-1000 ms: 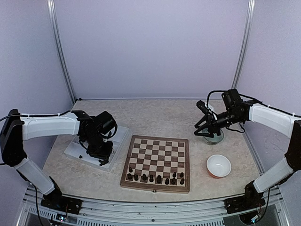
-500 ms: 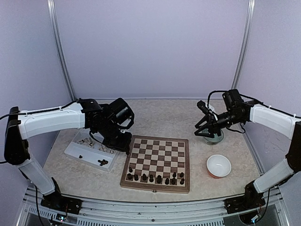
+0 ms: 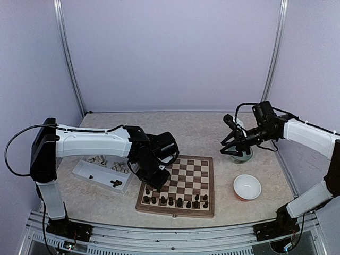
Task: Set up the chess pieces on the board
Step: Place the pawn at g7.
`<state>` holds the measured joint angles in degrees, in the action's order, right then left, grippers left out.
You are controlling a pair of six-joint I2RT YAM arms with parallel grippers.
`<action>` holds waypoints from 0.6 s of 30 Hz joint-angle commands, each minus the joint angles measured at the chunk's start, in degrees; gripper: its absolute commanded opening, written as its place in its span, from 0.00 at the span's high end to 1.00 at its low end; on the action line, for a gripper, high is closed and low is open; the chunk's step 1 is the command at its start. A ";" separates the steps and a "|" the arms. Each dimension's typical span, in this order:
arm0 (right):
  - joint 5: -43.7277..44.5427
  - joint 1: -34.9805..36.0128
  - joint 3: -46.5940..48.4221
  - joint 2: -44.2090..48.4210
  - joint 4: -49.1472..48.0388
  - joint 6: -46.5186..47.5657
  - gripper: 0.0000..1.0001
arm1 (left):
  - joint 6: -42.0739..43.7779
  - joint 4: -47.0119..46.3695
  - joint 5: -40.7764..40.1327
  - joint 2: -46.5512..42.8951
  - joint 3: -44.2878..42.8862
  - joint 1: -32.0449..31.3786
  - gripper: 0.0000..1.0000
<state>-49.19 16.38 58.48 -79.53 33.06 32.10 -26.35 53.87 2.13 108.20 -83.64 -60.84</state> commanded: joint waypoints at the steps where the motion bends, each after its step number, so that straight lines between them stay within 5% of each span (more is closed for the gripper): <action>1: -0.10 0.22 -0.75 1.41 -0.66 -0.11 0.48 | 1.38 1.93 -0.49 0.83 -2.06 -0.23 0.94; 18: 0.14 0.23 -0.78 1.57 -0.70 -0.19 0.48 | 3.14 3.40 -0.62 3.20 -2.43 -1.10 0.93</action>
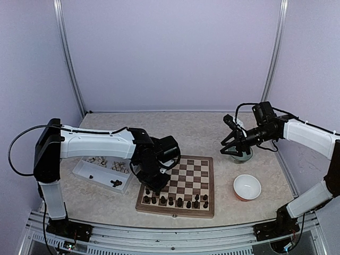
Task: Set up the chess pieces on the board
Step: Place the pawn at g7.
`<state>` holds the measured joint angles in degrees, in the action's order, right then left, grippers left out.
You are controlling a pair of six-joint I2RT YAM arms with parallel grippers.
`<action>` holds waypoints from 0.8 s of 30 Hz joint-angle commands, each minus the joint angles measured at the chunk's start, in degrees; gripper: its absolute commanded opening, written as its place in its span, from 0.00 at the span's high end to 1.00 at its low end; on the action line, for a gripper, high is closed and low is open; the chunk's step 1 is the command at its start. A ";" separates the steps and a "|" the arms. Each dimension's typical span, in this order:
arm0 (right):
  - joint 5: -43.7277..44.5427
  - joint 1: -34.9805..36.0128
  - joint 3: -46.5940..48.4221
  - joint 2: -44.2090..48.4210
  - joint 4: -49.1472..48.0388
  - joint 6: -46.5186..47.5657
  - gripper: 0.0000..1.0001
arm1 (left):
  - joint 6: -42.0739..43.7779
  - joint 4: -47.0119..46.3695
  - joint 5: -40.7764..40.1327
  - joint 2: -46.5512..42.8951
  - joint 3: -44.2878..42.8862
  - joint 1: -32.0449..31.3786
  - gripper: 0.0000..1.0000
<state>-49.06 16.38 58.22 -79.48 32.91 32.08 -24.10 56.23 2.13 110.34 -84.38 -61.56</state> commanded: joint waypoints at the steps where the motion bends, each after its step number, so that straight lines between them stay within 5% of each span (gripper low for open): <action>1: 0.09 0.19 -0.55 1.60 -0.48 -0.17 0.48 | 0.89 1.13 -0.74 1.09 -1.61 -0.38 0.93; 24: 0.28 0.25 -0.74 2.31 -0.45 -0.17 0.48 | 0.86 2.29 -1.69 1.59 -1.63 -1.01 0.83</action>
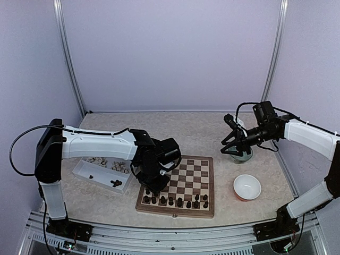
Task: Set up the chess pieces on the board
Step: Place the pawn at g7, then pick up the pawn from the storage box.
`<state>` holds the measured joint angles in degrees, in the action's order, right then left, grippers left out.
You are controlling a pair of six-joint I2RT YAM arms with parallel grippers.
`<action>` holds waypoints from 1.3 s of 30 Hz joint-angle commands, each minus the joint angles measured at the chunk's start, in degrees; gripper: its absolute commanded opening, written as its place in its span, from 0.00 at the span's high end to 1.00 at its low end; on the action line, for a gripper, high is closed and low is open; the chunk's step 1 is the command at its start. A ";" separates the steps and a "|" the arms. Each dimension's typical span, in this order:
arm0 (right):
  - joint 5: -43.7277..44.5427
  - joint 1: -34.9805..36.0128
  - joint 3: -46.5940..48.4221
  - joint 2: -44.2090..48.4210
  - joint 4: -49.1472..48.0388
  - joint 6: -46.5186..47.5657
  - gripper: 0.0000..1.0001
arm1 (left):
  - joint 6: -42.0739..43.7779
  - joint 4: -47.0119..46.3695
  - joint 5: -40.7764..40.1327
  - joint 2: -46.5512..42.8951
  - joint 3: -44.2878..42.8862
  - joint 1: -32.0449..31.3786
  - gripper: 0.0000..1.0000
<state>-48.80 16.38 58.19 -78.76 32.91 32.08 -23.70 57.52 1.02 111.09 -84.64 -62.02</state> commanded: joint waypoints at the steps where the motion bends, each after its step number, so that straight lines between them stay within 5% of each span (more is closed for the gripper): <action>1: 0.02 0.23 -0.74 1.59 -0.48 -0.21 0.48 | 0.43 1.03 -0.58 0.67 -1.36 -0.51 0.83; 8: 0.00 0.23 -0.54 1.68 -0.40 -0.17 0.48 | 0.15 1.99 -0.83 -0.05 -2.10 -0.73 0.81; 15: -0.11 0.23 -0.32 1.29 -0.38 -0.17 0.48 | -2.98 4.95 -11.22 -6.52 -7.61 0.33 0.74; 22: -0.73 0.27 0.42 -0.13 -0.23 -0.09 0.48 | -12.46 0.86 -15.01 -20.30 11.36 12.29 0.70; 28: -0.91 0.31 0.36 -0.69 -0.34 -0.02 0.48 | -14.15 -7.90 -8.96 -29.18 25.83 22.22 0.67; 39: 0.02 0.32 -0.10 -0.59 -0.32 -0.04 0.48 | -12.95 -16.78 -5.72 -26.24 32.26 26.42 0.67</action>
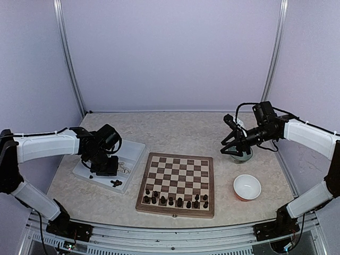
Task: Set up the chess pieces on the board
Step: Pick up the pawn from the storage box.
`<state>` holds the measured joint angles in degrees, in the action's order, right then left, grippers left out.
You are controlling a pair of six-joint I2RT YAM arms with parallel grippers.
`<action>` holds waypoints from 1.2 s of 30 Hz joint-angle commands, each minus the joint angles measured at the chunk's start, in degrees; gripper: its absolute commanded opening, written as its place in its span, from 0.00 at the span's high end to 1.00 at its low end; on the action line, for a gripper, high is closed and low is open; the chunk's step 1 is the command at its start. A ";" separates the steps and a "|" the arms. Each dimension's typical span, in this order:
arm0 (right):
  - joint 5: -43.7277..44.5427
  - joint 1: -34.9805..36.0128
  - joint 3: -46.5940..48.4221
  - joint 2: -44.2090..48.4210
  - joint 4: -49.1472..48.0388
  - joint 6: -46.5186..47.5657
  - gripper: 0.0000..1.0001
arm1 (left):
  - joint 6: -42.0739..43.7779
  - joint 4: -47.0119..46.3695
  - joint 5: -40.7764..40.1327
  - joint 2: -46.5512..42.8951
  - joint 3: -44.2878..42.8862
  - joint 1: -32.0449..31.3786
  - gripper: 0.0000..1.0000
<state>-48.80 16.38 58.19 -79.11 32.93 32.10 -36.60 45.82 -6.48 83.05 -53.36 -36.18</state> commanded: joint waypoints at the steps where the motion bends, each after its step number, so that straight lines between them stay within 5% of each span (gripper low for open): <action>1: -0.01 0.32 -0.08 -0.32 -0.30 -0.02 0.48 | 0.03 -5.61 1.89 2.24 0.98 0.59 0.67; 17: -0.51 0.32 -0.08 -1.61 -0.55 0.05 0.48 | 0.07 -9.13 4.73 8.36 3.44 0.68 0.68; 36: -0.64 0.32 0.16 -2.01 -0.12 -0.02 0.48 | 0.95 -6.44 5.91 9.06 1.89 0.03 0.91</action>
<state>-48.80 16.38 58.19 -80.42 32.91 32.10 -36.40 35.77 -0.16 92.88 -50.52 -36.05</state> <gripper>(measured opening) 0.523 0.096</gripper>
